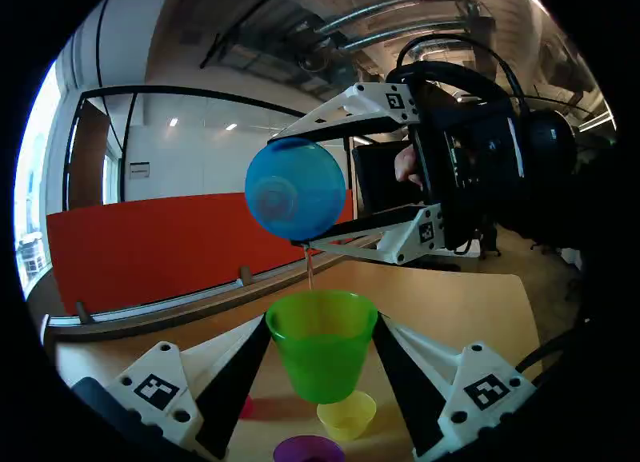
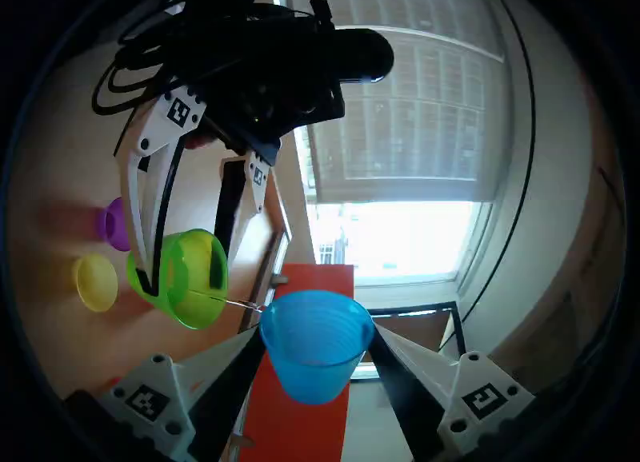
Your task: Pour water
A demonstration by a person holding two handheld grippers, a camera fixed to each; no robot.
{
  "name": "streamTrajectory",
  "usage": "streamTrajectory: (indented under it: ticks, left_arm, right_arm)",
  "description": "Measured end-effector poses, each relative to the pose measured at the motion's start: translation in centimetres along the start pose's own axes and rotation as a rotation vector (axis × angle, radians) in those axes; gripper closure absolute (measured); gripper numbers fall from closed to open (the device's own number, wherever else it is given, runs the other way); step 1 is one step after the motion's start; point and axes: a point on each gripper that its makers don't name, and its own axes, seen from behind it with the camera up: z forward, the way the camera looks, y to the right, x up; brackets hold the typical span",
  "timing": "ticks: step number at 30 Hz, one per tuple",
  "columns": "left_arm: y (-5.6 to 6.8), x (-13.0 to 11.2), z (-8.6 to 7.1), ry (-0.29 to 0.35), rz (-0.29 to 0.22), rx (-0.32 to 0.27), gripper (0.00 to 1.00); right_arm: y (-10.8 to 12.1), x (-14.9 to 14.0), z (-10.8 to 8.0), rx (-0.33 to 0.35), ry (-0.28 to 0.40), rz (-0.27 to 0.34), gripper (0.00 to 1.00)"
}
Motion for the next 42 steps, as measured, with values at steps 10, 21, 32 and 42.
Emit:
streamTrajectory:
  ticks: [10,21,32,42]
  left_arm:
    - [0.02,-0.03,-0.09,-0.001,0.000,0.000,0.12]
    - [0.06,-0.07,-0.17,-0.002,0.000,-0.001,0.12]
    - [0.04,-0.03,-0.30,-0.003,0.001,0.000,0.12]
    - [0.12,0.01,-0.25,-0.003,0.001,-0.002,0.12]
  right_arm:
    - [0.12,0.03,0.01,-0.003,0.000,-0.010,0.09]
    - [0.14,0.14,0.10,-0.006,0.001,-0.018,0.09]
    - [0.23,0.24,0.06,-0.009,0.001,-0.025,0.09]
    - [0.19,0.39,0.00,-0.014,0.000,-0.034,0.09]
